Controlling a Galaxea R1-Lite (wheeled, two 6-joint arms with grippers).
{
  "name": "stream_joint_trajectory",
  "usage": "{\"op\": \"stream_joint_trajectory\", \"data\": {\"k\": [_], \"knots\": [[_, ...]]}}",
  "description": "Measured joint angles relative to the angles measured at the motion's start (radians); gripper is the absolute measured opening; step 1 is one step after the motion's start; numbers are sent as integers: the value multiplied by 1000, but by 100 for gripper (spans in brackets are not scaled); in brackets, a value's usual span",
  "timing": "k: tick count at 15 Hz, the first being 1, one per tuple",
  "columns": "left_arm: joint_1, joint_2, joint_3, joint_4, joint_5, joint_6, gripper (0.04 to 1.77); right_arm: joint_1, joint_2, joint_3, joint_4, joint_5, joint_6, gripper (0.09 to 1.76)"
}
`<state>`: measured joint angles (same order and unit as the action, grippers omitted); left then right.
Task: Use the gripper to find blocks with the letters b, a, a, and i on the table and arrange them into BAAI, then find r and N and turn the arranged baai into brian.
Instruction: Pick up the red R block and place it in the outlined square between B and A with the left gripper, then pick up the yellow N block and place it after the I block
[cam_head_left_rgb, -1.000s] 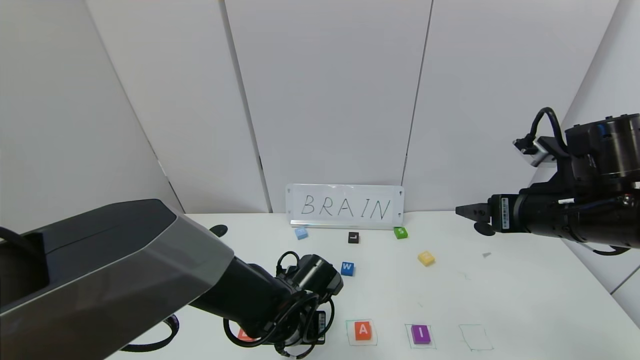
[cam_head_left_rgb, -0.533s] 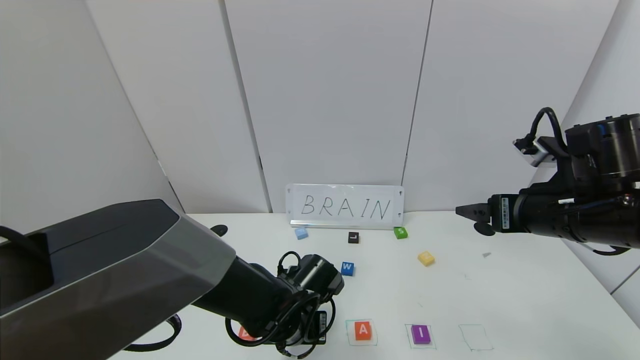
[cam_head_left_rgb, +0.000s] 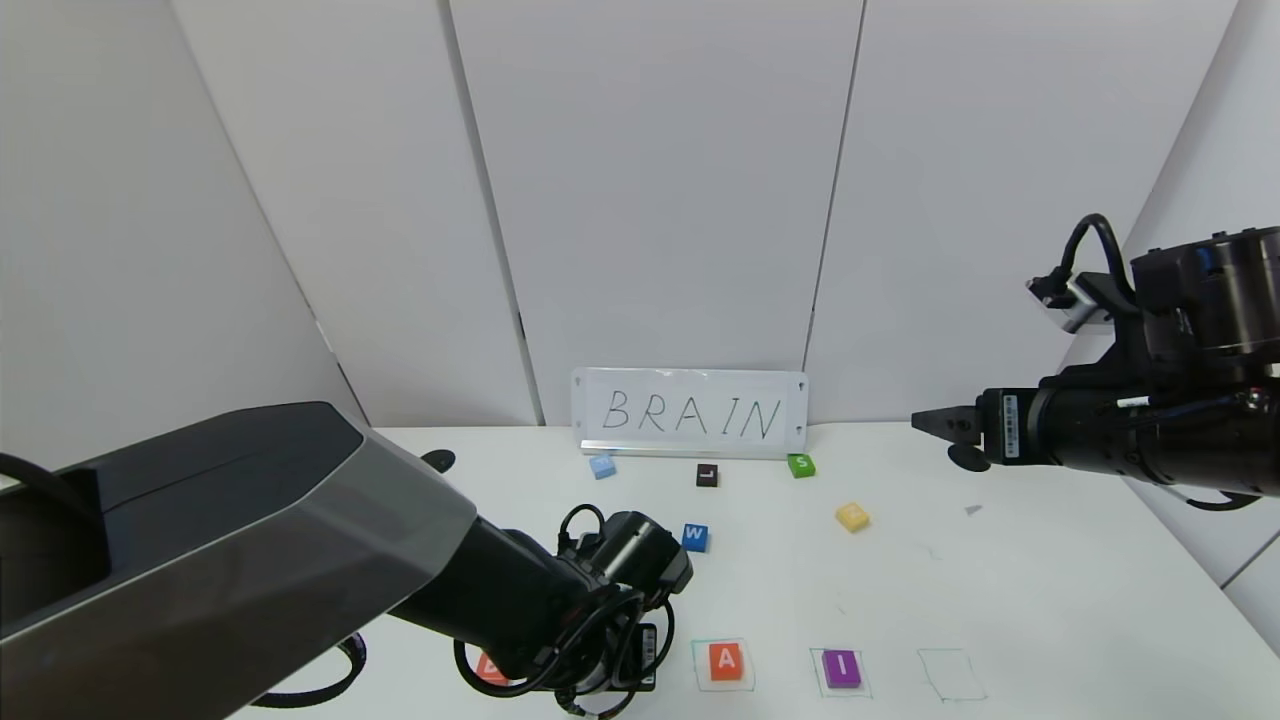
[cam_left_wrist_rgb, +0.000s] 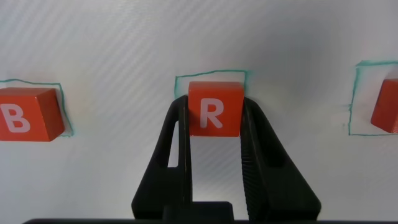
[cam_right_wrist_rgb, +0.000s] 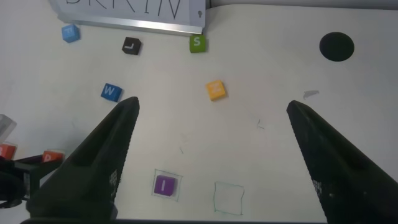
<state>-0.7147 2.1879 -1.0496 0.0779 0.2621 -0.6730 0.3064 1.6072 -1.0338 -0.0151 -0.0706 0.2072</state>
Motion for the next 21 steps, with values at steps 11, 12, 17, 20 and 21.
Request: {"op": "stream_joint_trajectory", "data": {"k": [11, 12, 17, 20, 21], "knots": [[0, -8, 3, 0, 4, -1, 135, 0, 3, 0, 0, 0, 0, 171], [0, -10, 3, 1, 4, 0, 139, 0, 3, 0, 0, 0, 0, 171], [8, -38, 8, 11, 8, 9, 154, -1, 5, -1, 0, -1, 1, 171], [26, -79, 10, 14, 8, 37, 160, -5, 7, -1, 0, -1, 1, 171], [29, -94, 13, 15, 7, 45, 161, -8, 9, -1, 0, -1, 1, 171]]}}
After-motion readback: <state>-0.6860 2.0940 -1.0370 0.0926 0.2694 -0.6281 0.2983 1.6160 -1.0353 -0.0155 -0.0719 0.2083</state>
